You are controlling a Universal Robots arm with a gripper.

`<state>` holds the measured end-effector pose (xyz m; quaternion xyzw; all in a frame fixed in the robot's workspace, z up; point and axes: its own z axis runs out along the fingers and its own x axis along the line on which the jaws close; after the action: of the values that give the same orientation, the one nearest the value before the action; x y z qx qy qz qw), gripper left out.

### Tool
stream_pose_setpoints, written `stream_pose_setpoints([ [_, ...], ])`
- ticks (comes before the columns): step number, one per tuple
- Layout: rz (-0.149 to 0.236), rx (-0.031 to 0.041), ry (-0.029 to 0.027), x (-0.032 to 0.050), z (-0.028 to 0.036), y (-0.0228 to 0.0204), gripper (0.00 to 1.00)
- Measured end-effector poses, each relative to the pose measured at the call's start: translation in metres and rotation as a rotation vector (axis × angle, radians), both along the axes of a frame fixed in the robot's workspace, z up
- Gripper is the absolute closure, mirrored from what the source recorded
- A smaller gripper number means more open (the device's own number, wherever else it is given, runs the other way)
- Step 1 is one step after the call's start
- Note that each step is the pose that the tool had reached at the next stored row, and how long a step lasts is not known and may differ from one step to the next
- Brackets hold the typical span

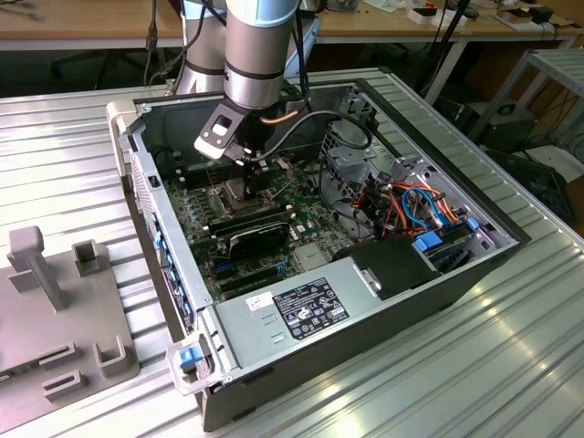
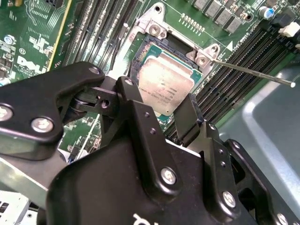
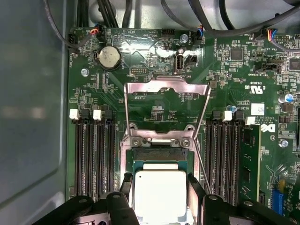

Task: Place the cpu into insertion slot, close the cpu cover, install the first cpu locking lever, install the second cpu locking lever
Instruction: 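Place the cpu into insertion slot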

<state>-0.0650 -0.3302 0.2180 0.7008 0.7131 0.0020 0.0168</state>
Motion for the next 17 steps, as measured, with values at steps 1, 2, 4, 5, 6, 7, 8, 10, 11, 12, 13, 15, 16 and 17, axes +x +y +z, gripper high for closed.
stream_pose_setpoints([
  [1,0.000,0.0004,-0.0002,0.0002,-0.0008,0.0001,0.45],
  [2,0.000,0.0004,-0.0002,0.0003,-0.0021,0.0001,0.45],
  [4,-0.001,0.0003,-0.0002,0.0007,-0.0052,0.0000,0.45],
  [5,-0.001,0.0002,-0.0001,0.0008,-0.0060,0.0000,0.45],
  [6,-0.001,0.0001,0.0000,0.0008,-0.0060,0.0000,0.45],
  [7,-0.001,0.0002,-0.0001,0.0012,-0.0062,0.0000,0.45],
  [8,-0.001,0.0002,-0.0001,0.0015,-0.0063,0.0000,0.45],
  [10,-0.001,0.0003,-0.0001,0.0015,-0.0064,0.0000,0.45],
  [11,-0.001,0.0005,-0.0003,0.0015,-0.0067,0.0001,0.45],
  [12,-0.001,0.0004,-0.0003,0.0015,-0.0069,0.0000,0.45],
  [13,-0.001,0.0002,-0.0001,0.0015,-0.0071,-0.0001,0.45],
  [15,-0.001,0.0003,-0.0002,0.0015,-0.0077,-0.0002,0.45],
  [16,-0.001,0.0002,-0.0001,0.0015,-0.0079,-0.0006,0.45],
  [17,-0.001,0.0002,-0.0001,0.0016,-0.0081,-0.0013,0.45],
])
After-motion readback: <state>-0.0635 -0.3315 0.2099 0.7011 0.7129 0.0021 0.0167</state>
